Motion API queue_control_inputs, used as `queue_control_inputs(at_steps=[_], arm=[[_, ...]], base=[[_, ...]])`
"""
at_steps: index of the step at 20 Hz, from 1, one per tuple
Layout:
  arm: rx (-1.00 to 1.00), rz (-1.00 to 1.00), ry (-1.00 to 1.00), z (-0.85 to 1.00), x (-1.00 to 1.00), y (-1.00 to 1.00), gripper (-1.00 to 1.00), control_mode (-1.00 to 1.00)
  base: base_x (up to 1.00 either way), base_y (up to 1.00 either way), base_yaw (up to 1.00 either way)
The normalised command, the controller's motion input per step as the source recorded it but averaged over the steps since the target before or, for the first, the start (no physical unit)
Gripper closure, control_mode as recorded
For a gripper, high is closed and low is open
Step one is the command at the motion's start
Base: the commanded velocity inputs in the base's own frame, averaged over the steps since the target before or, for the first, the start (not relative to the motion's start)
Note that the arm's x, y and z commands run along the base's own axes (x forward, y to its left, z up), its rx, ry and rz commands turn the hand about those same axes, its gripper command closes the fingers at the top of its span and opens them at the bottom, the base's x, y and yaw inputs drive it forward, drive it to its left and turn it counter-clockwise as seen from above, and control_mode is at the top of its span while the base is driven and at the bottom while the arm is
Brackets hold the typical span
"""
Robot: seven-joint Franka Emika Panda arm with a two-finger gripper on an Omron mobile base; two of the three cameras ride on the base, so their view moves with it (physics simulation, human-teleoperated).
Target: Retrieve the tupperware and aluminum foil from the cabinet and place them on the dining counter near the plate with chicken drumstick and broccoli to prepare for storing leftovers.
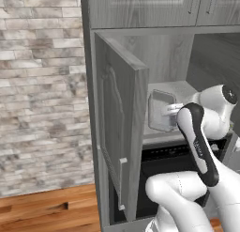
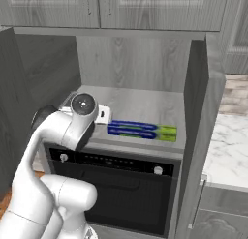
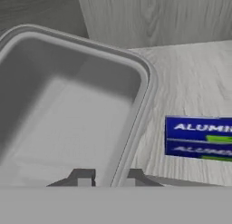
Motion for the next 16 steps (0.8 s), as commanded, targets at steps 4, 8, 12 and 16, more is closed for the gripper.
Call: queue_control_inputs(at_steps=[4,8,12,16], arm=[[0.0,0.05,-0.02,0.78,-0.85,-0.18,1.0,-1.0],[0.0,0.01,0.07,0.73,-0.49,-0.22,1.0,-1.0],[-0.03,0.0,0.31,0.7,-0.25,-0.09,1.0,-1.0],[-0.01,0.0,0.31,0.33,-0.36,-0.23,1.0,-1.0]], base=[[0.0,0.0,0.0],[0.0,0.0,0.0],[0.0,0.0,0.0],[0.0,0.0,0.0]])
